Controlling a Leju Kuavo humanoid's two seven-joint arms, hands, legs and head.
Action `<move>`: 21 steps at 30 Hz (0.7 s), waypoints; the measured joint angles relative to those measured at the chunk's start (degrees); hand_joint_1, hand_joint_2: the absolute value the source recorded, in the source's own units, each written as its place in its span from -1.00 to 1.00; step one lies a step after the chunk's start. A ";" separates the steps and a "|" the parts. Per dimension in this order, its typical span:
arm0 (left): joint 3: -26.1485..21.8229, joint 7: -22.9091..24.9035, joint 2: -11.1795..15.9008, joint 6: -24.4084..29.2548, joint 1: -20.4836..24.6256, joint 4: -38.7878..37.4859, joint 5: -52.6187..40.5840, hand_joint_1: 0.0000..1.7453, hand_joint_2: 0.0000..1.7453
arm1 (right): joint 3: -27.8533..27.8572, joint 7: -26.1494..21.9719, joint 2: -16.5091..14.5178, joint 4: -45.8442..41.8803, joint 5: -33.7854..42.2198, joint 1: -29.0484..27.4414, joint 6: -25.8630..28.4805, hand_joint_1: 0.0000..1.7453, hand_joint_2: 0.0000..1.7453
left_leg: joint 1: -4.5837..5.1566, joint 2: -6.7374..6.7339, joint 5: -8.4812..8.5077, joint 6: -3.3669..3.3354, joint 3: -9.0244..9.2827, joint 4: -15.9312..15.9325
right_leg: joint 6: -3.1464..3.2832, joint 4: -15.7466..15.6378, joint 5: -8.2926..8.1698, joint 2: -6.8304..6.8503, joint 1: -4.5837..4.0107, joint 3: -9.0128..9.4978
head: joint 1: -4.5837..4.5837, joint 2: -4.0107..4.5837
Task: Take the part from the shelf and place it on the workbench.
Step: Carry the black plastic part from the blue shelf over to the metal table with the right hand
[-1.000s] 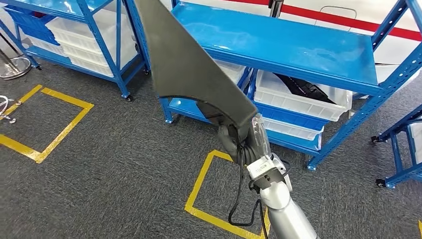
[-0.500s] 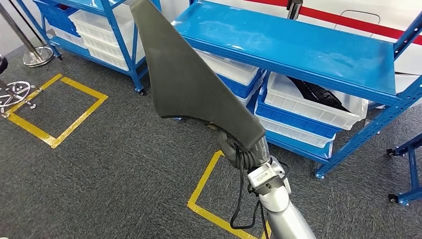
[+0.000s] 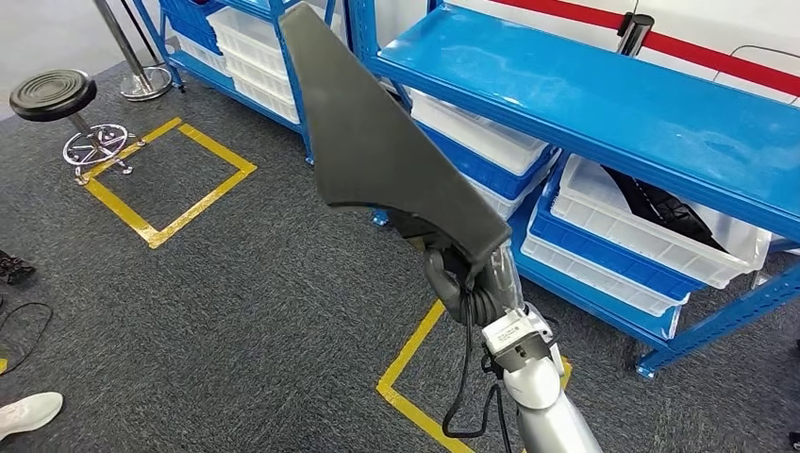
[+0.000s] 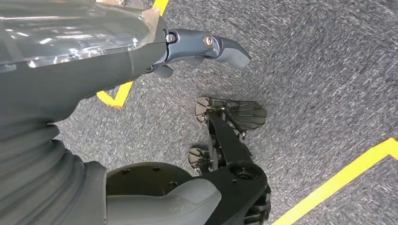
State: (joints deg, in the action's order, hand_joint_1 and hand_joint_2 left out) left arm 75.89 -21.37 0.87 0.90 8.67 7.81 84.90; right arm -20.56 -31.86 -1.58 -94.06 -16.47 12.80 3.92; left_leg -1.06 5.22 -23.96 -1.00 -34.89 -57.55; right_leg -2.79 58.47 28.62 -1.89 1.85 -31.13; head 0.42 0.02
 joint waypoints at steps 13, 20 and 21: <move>0.82 -1.18 0.06 0.22 0.26 -0.01 0.13 -1.00 1.00 | 0.76 0.49 -0.73 -0.80 -0.22 -0.53 -0.77 1.00 1.00 | 0.46 -6.70 -3.62 0.08 -3.22 -8.02 | 3.00 -0.25 -0.62 5.85 -1.77 -0.39 | 0.57 0.00; 0.80 -1.32 0.09 0.41 0.07 -0.01 0.34 -1.00 1.00 | 1.16 0.89 -0.93 -1.37 -0.03 -0.56 -1.19 1.00 1.00 | 1.30 -6.54 -0.96 -2.10 0.83 0.35 | 2.37 1.15 0.71 6.68 -2.41 -0.95 | 0.51 0.00; 0.80 -1.39 0.07 0.44 0.04 -0.01 0.36 -1.00 1.00 | 1.22 0.78 -0.96 -1.41 -0.04 -0.64 -1.19 1.00 1.00 | 1.06 -5.95 -0.61 -2.31 1.10 0.84 | 2.40 3.59 1.95 5.20 -2.33 -2.01 | 0.39 0.00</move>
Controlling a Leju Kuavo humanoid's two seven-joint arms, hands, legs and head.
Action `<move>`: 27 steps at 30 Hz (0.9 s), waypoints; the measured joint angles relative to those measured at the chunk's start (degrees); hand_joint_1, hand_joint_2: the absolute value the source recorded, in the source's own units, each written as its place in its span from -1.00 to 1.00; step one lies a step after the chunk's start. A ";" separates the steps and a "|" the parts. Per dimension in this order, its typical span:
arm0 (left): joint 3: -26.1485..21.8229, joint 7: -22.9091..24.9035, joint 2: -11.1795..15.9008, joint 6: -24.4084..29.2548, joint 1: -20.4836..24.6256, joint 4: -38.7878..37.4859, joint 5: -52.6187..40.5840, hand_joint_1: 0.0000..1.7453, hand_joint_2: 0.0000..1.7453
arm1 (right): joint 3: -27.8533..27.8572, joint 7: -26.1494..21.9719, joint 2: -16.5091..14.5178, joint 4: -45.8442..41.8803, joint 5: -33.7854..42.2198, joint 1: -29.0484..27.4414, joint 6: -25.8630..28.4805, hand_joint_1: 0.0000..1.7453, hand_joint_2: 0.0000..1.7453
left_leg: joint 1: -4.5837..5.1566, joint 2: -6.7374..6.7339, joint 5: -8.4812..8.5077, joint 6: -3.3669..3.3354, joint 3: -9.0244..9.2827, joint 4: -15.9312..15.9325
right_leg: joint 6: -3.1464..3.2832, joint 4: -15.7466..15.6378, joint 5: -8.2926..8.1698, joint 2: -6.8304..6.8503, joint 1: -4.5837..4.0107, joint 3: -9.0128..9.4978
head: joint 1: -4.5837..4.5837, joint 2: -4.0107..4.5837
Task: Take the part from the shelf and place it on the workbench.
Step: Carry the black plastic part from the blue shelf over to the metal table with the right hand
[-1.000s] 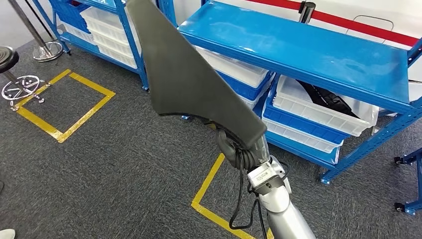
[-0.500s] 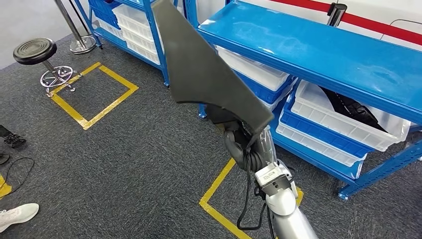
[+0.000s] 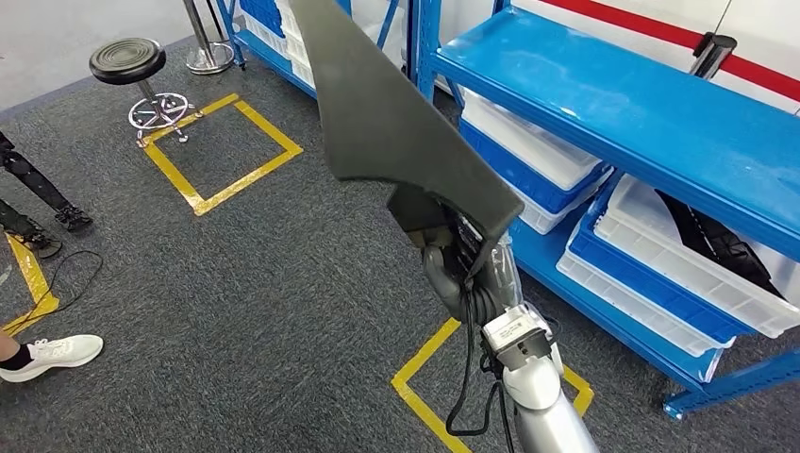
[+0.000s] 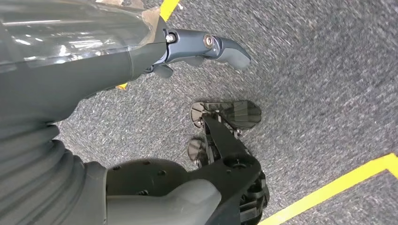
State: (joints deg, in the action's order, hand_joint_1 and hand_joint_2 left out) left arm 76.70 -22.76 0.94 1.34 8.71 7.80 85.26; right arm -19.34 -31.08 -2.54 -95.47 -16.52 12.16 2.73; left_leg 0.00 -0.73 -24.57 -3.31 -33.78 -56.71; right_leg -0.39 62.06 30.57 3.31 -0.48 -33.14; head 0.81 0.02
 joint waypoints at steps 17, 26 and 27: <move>0.15 -1.67 0.04 1.04 -0.54 -0.09 -0.68 -1.00 1.00 | 1.04 -0.95 -0.23 -1.57 -0.87 -3.69 0.27 1.00 1.00 | -0.63 2.50 -3.95 3.08 -4.65 -8.03 | 0.32 -4.42 -3.02 -3.46 1.91 1.58 | 0.02 0.00; 0.33 -3.38 0.04 2.98 -0.71 -0.11 -0.05 -1.00 1.00 | 2.04 -1.98 -0.25 -1.95 -0.85 -6.53 1.03 1.00 1.00 | -0.45 -2.22 -0.60 2.77 -1.64 -2.30 | -0.01 -4.39 -1.69 1.36 0.91 2.67 | 0.00 0.00; 0.33 -3.54 0.05 3.13 -0.70 -0.11 -0.03 -1.00 1.00 | 2.10 -2.11 -0.22 -1.97 -0.81 -6.72 1.16 1.00 1.00 | -0.18 -1.88 -0.80 2.57 -1.66 -2.05 | -0.29 -4.48 -1.58 1.78 0.75 2.72 | -0.09 -0.01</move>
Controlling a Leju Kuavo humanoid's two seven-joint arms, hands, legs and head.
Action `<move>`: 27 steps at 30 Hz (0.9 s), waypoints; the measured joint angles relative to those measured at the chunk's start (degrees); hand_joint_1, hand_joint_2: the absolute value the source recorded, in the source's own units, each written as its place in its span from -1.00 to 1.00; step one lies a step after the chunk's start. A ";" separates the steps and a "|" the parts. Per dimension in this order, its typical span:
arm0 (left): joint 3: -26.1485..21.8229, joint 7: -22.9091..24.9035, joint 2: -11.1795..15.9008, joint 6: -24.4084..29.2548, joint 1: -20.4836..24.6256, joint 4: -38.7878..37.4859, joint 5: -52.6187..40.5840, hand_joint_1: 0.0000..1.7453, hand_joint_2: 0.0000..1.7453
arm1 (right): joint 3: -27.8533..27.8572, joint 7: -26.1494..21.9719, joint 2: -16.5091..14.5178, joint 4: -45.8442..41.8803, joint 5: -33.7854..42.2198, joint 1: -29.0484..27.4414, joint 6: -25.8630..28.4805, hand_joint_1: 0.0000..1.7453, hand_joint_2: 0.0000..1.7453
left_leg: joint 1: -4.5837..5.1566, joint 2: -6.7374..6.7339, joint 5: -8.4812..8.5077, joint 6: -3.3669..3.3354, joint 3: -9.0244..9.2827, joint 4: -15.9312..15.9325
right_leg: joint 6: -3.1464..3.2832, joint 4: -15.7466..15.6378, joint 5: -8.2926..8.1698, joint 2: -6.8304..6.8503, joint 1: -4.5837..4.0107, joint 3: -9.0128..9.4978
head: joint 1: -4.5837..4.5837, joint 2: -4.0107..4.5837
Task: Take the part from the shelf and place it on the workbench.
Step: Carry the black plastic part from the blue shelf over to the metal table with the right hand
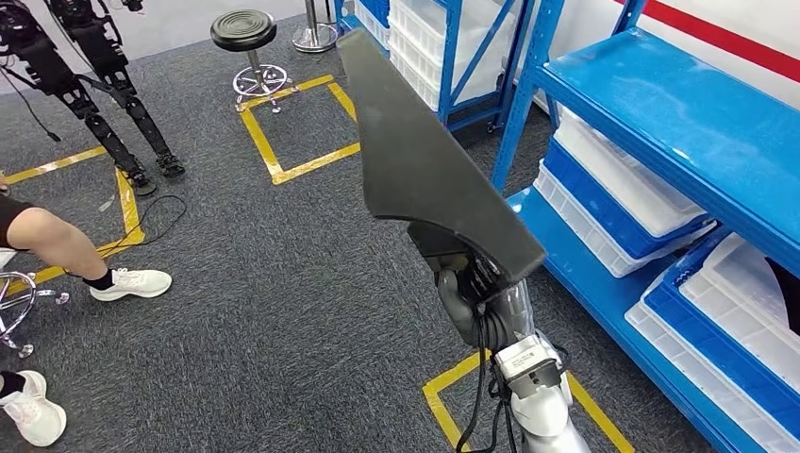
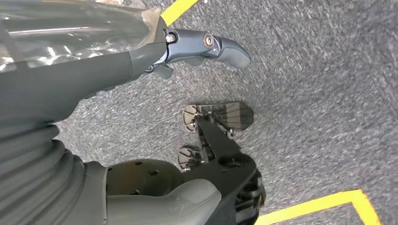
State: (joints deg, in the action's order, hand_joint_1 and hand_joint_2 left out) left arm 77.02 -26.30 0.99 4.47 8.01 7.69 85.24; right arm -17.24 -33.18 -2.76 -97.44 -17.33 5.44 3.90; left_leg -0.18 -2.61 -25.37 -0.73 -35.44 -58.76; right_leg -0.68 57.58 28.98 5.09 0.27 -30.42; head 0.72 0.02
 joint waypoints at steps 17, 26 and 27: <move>0.00 0.17 -0.05 1.45 0.00 -0.07 0.70 -1.00 1.00 | 1.17 0.65 0.03 0.47 1.76 1.11 -0.51 1.00 1.00 | -0.19 9.47 0.43 -0.51 0.15 0.64 | -0.17 0.39 -1.31 -6.69 0.52 -1.61 | -0.34 0.00; 0.00 0.19 -0.02 2.01 -0.13 -0.17 1.46 -1.00 1.00 | 1.24 0.38 -0.02 1.46 2.66 2.16 -0.85 1.00 1.00 | -0.52 2.18 -3.42 0.65 -5.81 -10.91 | 1.57 0.15 -0.82 -1.63 0.08 -0.88 | 0.30 0.00; 0.00 0.17 -0.01 2.04 -0.11 -0.17 1.49 -1.00 1.00 | 1.24 0.36 -0.02 1.50 2.71 2.21 -0.85 1.00 1.00 | -0.36 1.21 -1.68 0.41 -3.51 -6.50 | 1.49 0.14 -0.66 -1.14 0.00 -0.67 | 0.30 0.01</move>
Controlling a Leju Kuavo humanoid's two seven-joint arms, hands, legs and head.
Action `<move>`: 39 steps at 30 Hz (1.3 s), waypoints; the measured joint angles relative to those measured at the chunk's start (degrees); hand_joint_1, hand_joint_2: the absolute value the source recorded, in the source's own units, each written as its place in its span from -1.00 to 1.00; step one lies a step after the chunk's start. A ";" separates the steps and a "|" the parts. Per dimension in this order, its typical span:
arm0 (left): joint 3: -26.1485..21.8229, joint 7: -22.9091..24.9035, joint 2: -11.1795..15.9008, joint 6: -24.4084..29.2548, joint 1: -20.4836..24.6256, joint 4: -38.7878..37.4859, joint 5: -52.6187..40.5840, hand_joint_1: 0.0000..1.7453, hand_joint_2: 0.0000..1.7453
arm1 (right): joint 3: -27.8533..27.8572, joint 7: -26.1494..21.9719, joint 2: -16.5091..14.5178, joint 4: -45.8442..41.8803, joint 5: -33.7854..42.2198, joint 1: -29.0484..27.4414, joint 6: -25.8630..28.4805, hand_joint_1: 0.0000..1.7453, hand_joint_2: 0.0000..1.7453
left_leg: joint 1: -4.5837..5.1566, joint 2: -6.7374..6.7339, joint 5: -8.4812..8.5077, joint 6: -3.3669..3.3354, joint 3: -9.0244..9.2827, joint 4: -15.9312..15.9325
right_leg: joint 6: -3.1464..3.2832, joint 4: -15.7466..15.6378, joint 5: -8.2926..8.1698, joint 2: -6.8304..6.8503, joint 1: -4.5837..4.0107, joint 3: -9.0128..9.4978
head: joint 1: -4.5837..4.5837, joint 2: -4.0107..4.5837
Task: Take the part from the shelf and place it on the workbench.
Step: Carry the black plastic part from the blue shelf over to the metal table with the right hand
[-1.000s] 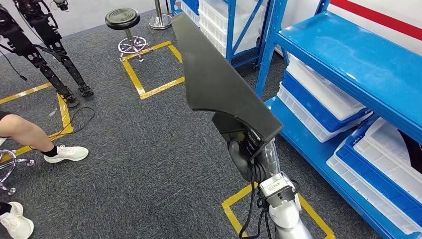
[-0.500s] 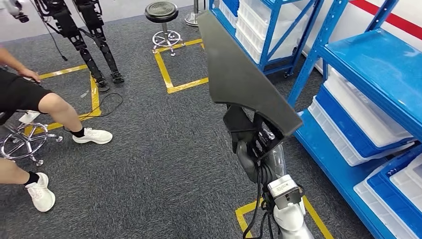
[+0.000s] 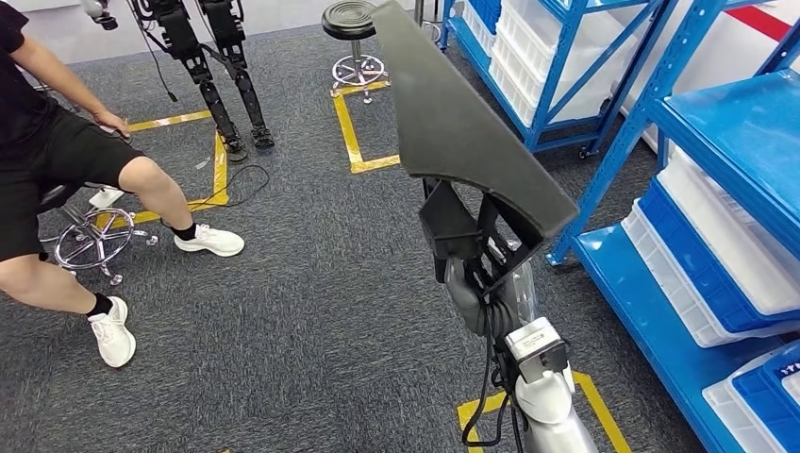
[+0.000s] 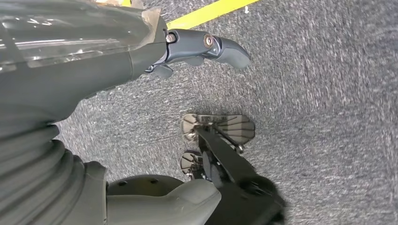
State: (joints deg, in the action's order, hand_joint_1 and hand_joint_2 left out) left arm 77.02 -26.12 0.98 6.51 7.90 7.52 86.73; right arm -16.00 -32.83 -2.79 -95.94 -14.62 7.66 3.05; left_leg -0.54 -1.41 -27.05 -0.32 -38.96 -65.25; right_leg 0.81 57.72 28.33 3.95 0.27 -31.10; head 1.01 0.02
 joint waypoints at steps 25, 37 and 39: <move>-0.06 1.10 0.01 3.13 -0.80 -0.07 0.87 -1.00 1.00 | 0.01 -1.45 0.36 0.81 1.13 -1.21 -0.01 1.00 1.00 | -0.14 2.63 -3.59 0.44 -1.62 -3.67 | -0.36 0.41 -0.74 -3.18 0.88 -1.04 | 0.14 0.00; -0.10 -0.85 0.28 1.99 -0.90 -0.08 1.36 -1.00 1.00 | -0.11 -1.92 0.36 1.26 1.24 -1.13 -0.01 1.00 1.00 | 0.58 -0.35 1.79 -1.88 4.30 7.39 | -1.63 0.83 0.88 1.29 -0.15 -0.12 | -0.11 0.00; -0.11 -0.97 0.33 1.89 -0.85 -0.08 1.31 -1.00 1.00 | -0.14 -2.15 0.41 1.22 1.28 -1.16 -0.01 1.00 1.00 | 0.25 0.83 2.28 -2.58 4.94 8.16 | -1.50 5.36 3.14 -1.57 -0.01 -2.08 | -0.32 0.00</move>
State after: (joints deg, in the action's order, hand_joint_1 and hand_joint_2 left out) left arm 76.91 -27.09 1.31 8.40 7.05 7.44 88.03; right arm -16.14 -34.98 -2.38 -94.72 -13.34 6.50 3.04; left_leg -0.29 -0.58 -24.77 -2.90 -34.02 -57.09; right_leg -0.69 63.08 31.47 2.38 0.26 -33.18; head 0.69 0.02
